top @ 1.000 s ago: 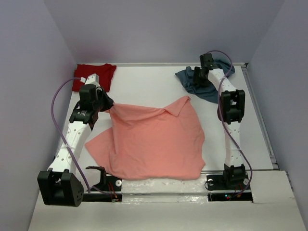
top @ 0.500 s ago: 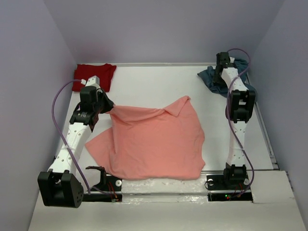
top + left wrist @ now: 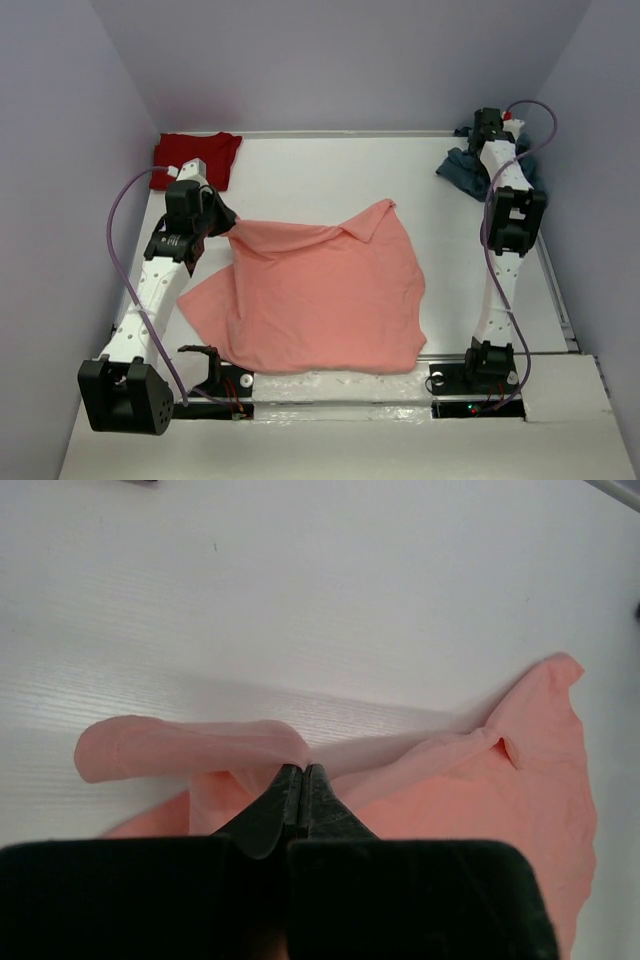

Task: Fold and stack the t-shirts
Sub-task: Flatten the tshirt out

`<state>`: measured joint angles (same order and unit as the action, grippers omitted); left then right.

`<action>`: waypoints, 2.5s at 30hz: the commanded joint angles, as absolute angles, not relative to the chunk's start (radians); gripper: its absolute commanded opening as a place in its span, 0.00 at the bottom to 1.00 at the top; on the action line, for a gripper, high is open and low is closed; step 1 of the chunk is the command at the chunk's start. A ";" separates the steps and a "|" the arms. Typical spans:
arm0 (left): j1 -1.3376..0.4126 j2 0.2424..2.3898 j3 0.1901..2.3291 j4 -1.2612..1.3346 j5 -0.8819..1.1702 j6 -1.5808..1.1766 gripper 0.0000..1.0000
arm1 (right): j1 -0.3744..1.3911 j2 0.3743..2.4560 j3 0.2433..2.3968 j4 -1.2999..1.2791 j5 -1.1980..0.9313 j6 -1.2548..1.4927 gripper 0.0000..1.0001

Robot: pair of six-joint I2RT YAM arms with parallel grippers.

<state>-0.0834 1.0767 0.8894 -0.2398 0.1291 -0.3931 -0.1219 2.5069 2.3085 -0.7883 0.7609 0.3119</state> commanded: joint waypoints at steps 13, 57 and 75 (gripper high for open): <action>-0.081 0.999 0.848 -0.204 0.149 -0.420 0.00 | -0.097 2.114 2.320 -0.675 0.507 0.265 0.84; -0.087 1.057 0.897 -0.178 0.152 -0.396 0.00 | 0.104 1.934 1.445 -0.427 -0.577 0.509 0.62; -0.087 1.051 0.920 -0.221 0.135 -0.377 0.00 | 0.104 2.109 1.608 -0.405 -0.511 0.476 0.62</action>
<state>-0.0837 1.0584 0.8711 -0.2291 0.1448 -0.4000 0.1059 2.1010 1.5558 -0.4511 -0.5346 0.4934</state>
